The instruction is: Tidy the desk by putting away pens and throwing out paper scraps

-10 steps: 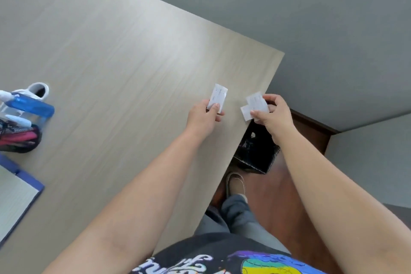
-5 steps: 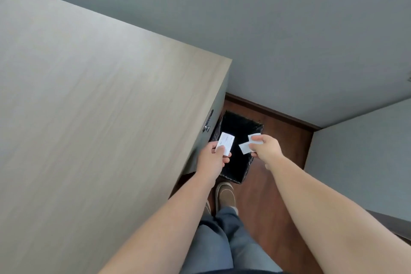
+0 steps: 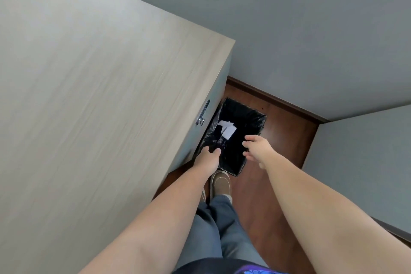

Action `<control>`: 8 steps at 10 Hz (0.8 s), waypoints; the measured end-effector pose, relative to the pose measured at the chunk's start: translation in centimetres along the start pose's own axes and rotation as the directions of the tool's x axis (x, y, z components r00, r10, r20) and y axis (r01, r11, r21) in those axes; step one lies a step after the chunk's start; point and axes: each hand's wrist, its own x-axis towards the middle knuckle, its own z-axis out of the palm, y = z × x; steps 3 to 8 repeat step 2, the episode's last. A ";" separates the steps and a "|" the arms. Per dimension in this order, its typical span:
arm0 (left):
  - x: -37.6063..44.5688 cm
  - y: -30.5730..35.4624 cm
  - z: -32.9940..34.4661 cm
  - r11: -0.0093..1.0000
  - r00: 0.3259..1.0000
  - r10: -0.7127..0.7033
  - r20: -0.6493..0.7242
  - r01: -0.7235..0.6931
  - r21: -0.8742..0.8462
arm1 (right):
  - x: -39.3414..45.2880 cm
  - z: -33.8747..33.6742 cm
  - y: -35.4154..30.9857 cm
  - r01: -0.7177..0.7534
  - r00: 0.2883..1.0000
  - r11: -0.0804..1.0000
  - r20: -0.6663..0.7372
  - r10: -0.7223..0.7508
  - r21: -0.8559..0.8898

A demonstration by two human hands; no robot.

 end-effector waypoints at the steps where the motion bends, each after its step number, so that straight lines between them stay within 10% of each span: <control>1: -0.3 -0.4 -1.2 0.998 0.998 0.053 0.031 -0.054 0.038 | -0.6 -0.4 -0.3 0.035 0.999 0.999 0.010 -0.035 -0.027; 8: -1.3 -1.0 -2.8 0.983 0.990 0.117 0.074 -0.126 0.134 | -2.4 -1.0 -1.0 0.094 0.996 0.995 0.007 -0.094 -0.014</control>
